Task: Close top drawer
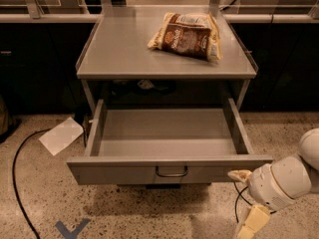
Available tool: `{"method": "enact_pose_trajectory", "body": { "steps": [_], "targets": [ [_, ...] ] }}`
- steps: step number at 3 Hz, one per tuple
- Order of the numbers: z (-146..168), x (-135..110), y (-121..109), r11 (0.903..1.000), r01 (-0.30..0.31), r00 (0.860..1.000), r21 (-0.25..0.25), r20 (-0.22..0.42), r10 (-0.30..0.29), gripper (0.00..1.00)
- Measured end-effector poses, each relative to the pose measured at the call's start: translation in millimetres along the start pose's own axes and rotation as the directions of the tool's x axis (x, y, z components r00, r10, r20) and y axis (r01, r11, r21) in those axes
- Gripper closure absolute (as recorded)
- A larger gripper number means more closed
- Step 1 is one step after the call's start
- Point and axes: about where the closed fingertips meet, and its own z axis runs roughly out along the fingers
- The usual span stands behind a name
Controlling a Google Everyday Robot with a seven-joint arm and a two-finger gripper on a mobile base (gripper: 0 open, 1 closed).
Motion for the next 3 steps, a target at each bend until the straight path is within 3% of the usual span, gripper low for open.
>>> {"method": "enact_pose_trajectory", "body": {
  "steps": [2, 3],
  "targets": [
    [7.2, -8.0, -10.7, 0.9991, 0.034, 0.999, -0.023, 0.016, -0.034, 0.0],
    [23.5, -28.0, -34.1, 0.9947, 0.087, 0.996, -0.054, 0.038, -0.085, 0.0]
  ]
}}
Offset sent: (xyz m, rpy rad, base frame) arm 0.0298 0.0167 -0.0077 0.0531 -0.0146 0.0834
